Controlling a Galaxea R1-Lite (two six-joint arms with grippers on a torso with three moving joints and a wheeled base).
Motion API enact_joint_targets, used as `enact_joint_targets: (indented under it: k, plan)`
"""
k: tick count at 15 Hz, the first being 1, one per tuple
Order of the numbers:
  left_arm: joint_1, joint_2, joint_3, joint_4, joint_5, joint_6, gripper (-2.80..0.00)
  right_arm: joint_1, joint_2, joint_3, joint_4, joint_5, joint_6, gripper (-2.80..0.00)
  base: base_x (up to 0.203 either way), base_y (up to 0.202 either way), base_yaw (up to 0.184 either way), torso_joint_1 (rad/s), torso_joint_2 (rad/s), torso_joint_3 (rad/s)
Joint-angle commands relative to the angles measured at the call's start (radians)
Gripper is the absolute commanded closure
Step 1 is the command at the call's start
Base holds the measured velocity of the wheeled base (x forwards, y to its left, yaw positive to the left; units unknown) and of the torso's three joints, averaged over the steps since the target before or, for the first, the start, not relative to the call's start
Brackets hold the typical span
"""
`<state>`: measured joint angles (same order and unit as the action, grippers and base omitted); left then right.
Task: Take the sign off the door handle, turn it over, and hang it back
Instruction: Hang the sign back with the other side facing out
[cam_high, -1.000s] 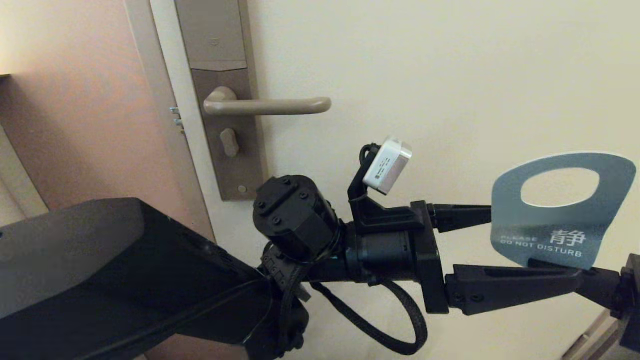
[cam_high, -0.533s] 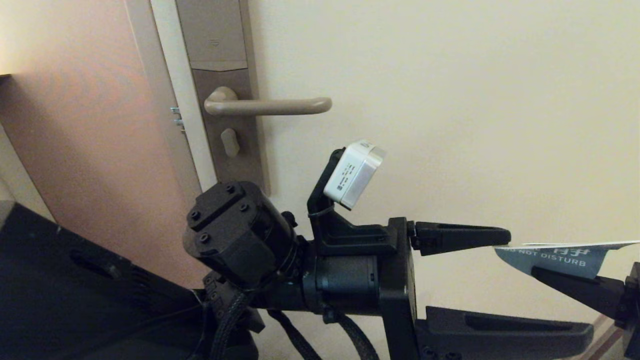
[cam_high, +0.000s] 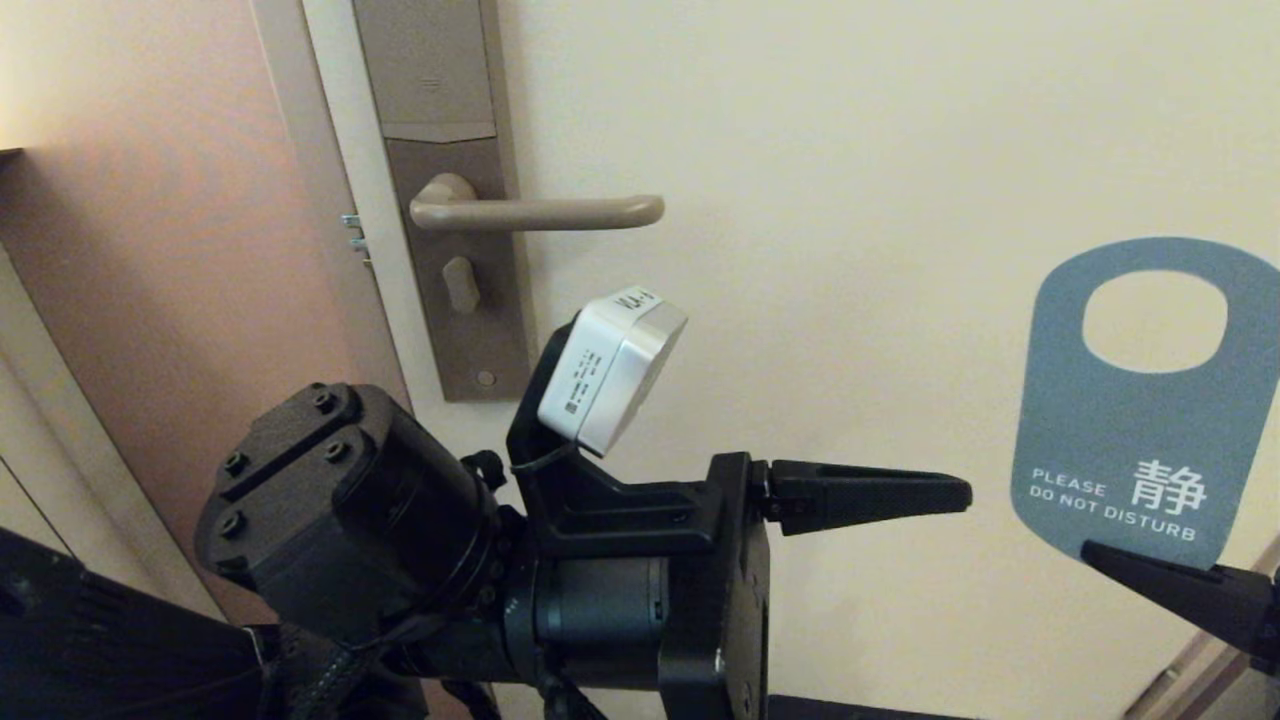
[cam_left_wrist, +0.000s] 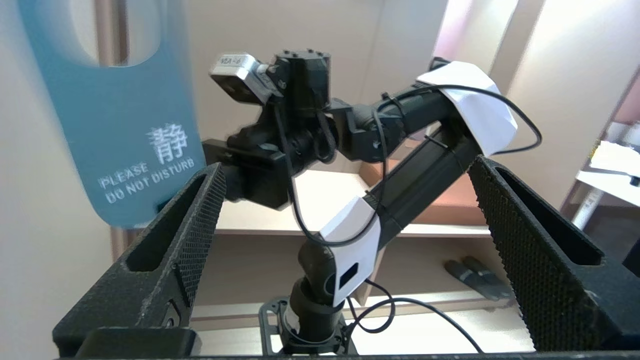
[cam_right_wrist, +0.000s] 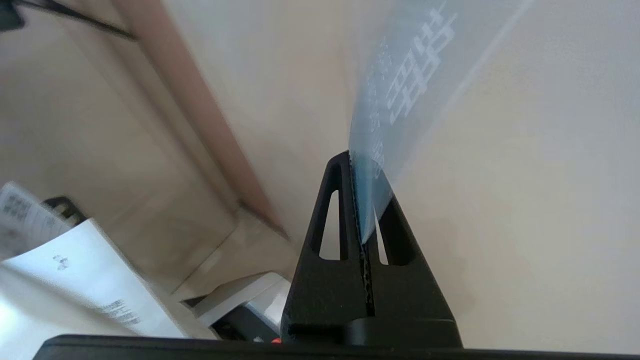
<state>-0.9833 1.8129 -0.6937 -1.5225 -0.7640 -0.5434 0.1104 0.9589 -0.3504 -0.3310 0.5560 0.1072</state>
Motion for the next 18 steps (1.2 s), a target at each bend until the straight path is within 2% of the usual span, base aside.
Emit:
enact_joint_targets:
  k: [1,6,7,12,15,18]
  plan:
    - [0.007,-0.023,0.013,-0.021,0.012,-0.003,-2.8,0.0,-0.014,0.004,-0.002,0.005,0.0,0.0,0.0,0.0,0.0,0.0,0.0,0.0]
    - [0.011,-0.027,0.016,-0.021,0.028,0.002,-2.8,0.0,-0.014,0.005,-0.002,0.005,-0.001,0.0,0.0,0.0,0.0,0.0,0.0,0.0]
    - [0.018,-0.026,0.018,-0.021,0.031,0.012,0.0,0.0,-0.014,0.005,-0.002,0.005,-0.001,0.0,0.0,0.0,0.0,0.0,0.0,0.0]
    - [0.077,-0.044,0.057,-0.021,0.03,0.048,0.0,0.0,-0.025,0.008,-0.002,0.005,-0.001,0.0,0.0,0.0,0.0,0.0,0.0,0.0]
    - [0.147,-0.043,0.106,-0.016,0.029,0.191,0.0,0.0,-0.026,0.007,-0.002,0.004,-0.001,0.0,0.0,0.0,0.0,0.0,0.0,0.0]
    - [0.219,-0.085,0.16,0.007,0.034,0.244,0.0,0.0,-0.044,0.01,-0.002,0.004,-0.001,0.0,0.0,0.0,0.0,0.0,0.0,0.0]
